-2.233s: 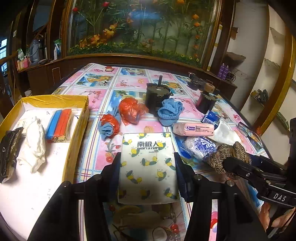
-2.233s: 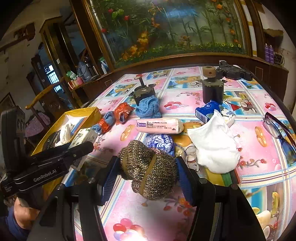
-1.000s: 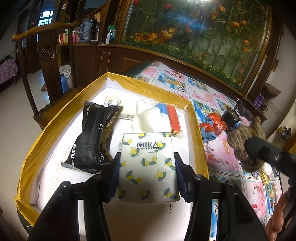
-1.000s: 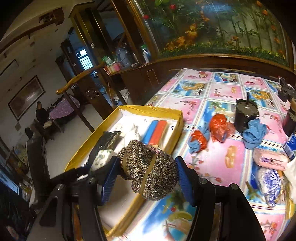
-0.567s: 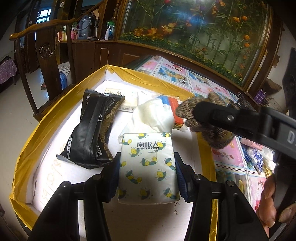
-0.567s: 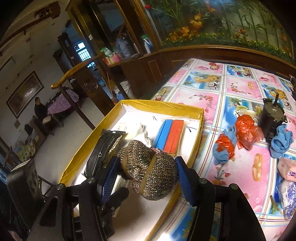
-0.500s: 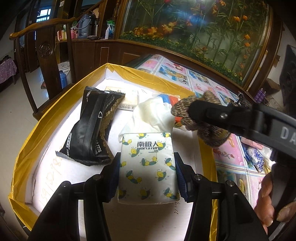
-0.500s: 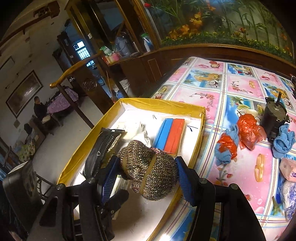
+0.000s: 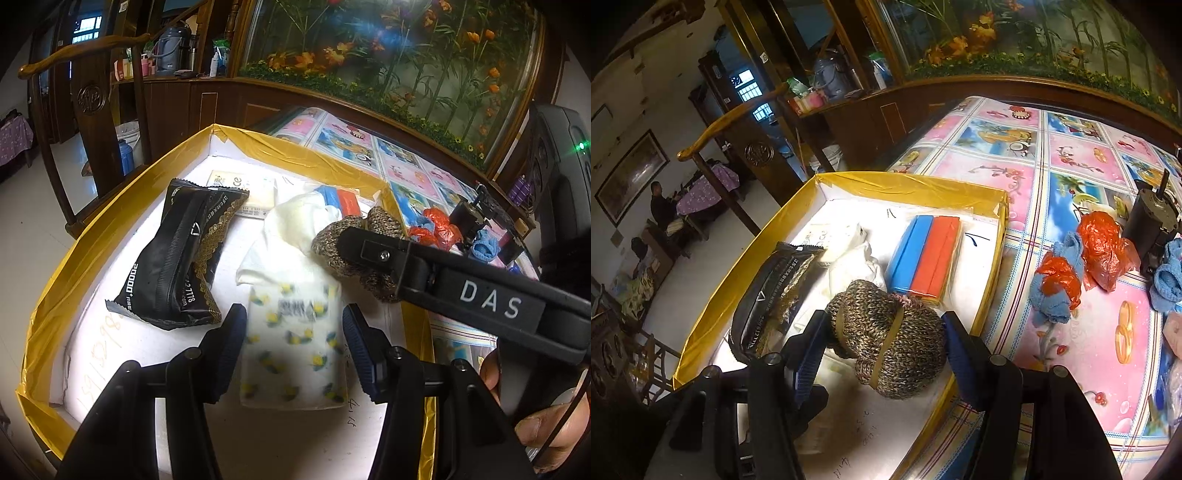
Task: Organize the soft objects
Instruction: 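Place the tissue pack in the box with left tool while right tool drops the scrubber beside it, then return left tool to the table and grasp the blue-white bag while right tool grasps the white sock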
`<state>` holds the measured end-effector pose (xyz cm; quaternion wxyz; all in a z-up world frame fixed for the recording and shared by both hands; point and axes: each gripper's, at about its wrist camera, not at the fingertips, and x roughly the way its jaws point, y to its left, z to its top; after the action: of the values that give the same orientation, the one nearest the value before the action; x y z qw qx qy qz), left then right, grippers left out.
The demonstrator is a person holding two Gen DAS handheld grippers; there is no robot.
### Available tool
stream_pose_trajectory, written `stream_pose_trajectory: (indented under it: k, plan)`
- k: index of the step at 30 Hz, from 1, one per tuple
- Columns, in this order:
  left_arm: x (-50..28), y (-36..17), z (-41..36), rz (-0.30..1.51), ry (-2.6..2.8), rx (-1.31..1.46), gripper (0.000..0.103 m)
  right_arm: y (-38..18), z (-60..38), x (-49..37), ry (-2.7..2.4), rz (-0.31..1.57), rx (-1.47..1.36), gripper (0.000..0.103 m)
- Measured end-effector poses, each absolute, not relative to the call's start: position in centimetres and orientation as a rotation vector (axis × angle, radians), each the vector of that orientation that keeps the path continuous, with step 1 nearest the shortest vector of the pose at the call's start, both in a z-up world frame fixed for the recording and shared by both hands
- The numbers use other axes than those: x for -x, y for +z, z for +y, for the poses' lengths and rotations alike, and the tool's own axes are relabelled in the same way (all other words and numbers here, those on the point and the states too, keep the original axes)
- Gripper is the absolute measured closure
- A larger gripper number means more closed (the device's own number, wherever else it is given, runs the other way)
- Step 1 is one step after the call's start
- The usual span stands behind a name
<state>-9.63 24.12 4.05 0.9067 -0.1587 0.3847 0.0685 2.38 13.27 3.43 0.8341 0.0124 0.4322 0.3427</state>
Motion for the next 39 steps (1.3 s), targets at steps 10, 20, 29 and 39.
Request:
stream_pose_trajectory:
  k: [10,20,29,39]
  plan:
    - [9.7,4.1,24.0,0.795,0.145,0.335,0.035,4.1,12.7,-2.1,0.754,0.915,-0.057,0.031]
    - [10.2,4.9,23.6,0.765,0.148,0.333,0.034,7.6,10.7,0.0,0.736,0.782,-0.011,0.028]
    - [10.4,6.1,21.9,0.744,0.13,0.306,0.034,10.8,3.7,0.0,0.603,0.674,-0.081,0.021]
    - [10.0,6.9,18.6,0.748,0.084,0.245,0.034,11.9,-6.5,-0.4,0.499,0.563,-0.129,0.021]
